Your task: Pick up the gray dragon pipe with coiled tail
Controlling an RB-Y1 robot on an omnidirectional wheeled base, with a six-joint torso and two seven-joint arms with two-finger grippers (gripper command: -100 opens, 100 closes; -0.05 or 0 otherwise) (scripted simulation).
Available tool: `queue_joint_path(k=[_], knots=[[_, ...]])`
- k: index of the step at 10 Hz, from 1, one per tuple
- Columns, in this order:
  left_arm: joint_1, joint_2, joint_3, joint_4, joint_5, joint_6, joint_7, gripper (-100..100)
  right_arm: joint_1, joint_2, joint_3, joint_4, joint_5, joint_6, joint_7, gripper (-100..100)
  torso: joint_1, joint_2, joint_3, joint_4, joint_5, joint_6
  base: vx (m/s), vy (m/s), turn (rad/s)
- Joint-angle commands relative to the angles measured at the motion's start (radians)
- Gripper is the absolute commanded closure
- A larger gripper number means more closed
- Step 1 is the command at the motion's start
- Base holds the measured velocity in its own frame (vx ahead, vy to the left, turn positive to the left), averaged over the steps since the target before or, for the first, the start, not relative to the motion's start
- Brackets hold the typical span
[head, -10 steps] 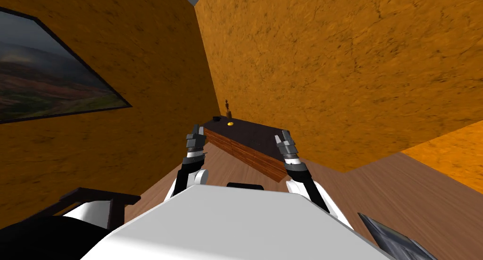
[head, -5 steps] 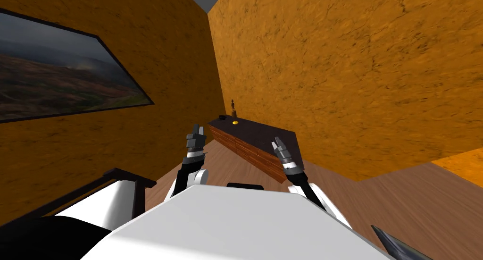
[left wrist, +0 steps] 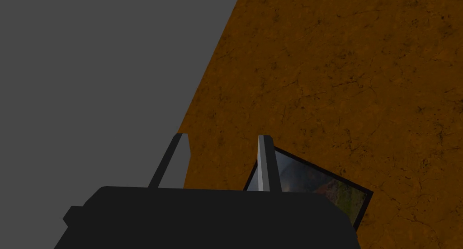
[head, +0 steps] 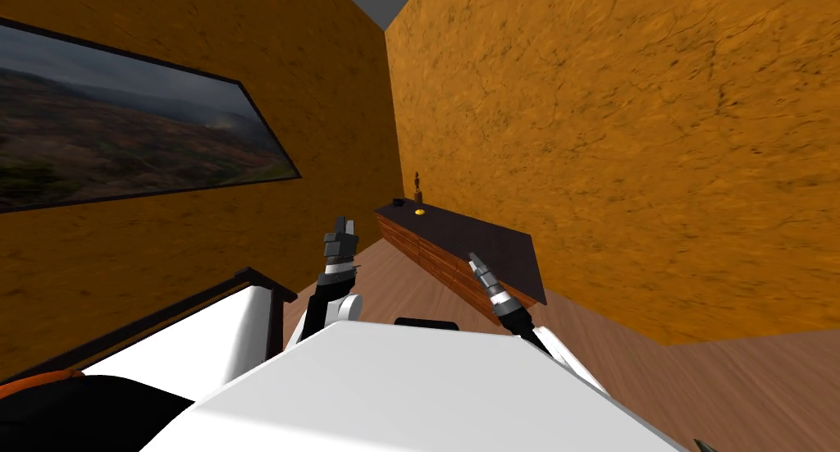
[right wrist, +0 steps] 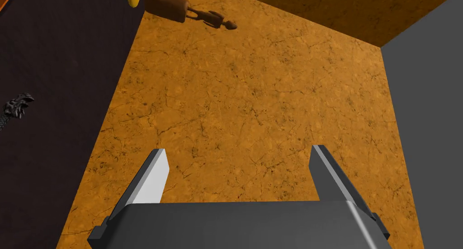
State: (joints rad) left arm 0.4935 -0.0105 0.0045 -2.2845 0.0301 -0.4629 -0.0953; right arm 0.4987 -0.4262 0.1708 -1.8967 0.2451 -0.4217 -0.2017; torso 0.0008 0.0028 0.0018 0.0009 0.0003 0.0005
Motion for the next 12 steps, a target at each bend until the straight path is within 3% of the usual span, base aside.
queue_joint_path(k=[1, 3, 6, 7, 8, 9, 10, 11, 12], knots=[[0.000, 0.000, 0.000, 0.000, 0.000, 0.000, 0.000, 0, 0.001, -0.039, 0.022, 0.050, 0.044, 0.010, -0.009, -100, 0.000, 0.000, 0.000, 0.000, 0.000, 0.000, -0.020, 0.052, 0.242], [0.000, 0.000, 0.000, 0.000, 0.000, 0.000, 0.000, 0, 0.001, -0.039, 0.022, 0.063, 0.044, 0.010, -0.009, -100, 0.000, -0.001, -0.001, 0.000, 0.000, 0.000, -0.008, 0.024, 0.048], [0.000, 0.000, 0.000, 0.000, 0.000, 0.000, 0.000, 0, 0.010, -0.111, 0.062, 0.145, 0.124, 0.027, -0.022, -100, -0.001, -0.002, -0.001, -0.001, 0.000, 0.000, -0.003, 0.034, 0.227], [0.000, 0.000, 0.000, 0.000, 0.000, 0.000, 0.000, 0, 0.010, -0.111, 0.062, 0.164, 0.124, 0.027, -0.022, -100, -0.001, -0.003, -0.002, -0.001, 0.000, -0.001, 0.006, 0.028, 0.122], [0.000, 0.000, 0.000, 0.000, 0.000, 0.000, 0.000, 0, 0.015, -0.149, 0.082, 0.198, 0.165, 0.037, -0.028, -100, -0.001, -0.003, -0.002, -0.001, 0.000, 0.000, 0.012, 0.049, 0.271], [0.000, 0.000, 0.000, 0.000, 0.000, 0.000, 0.000, 0, 0.015, -0.149, 0.082, 0.216, 0.165, 0.037, -0.028, -100, 0.000, -0.003, -0.002, -0.001, 0.000, 0.000, 0.014, 0.034, 0.125], [0.000, 0.000, 0.000, 0.000, 0.000, 0.000, 0.000, 0, 0.020, -0.188, 0.102, 0.254, 0.207, 0.048, -0.034, -100, -0.001, -0.003, -0.002, -0.001, 0.000, 0.000, 0.034, 0.032, 0.298], [0.000, 0.000, 0.000, 0.000, 0.000, 0.000, 0.000, 0, 0.020, -0.188, 0.102, 0.268, 0.207, 0.048, -0.034, -100, -0.001, -0.004, -0.002, -0.001, 0.000, -0.001, 0.037, 0.016, 0.118], [0.000, 0.000, 0.000, 0.000, 0.000, 0.000, 0.000, 0, 0.025, -0.227, 0.123, 0.300, 0.248, 0.060, -0.041, -100, -0.002, -0.004, -0.003, -0.001, 0.000, 0.000, 0.043, 0.032, 0.283]])
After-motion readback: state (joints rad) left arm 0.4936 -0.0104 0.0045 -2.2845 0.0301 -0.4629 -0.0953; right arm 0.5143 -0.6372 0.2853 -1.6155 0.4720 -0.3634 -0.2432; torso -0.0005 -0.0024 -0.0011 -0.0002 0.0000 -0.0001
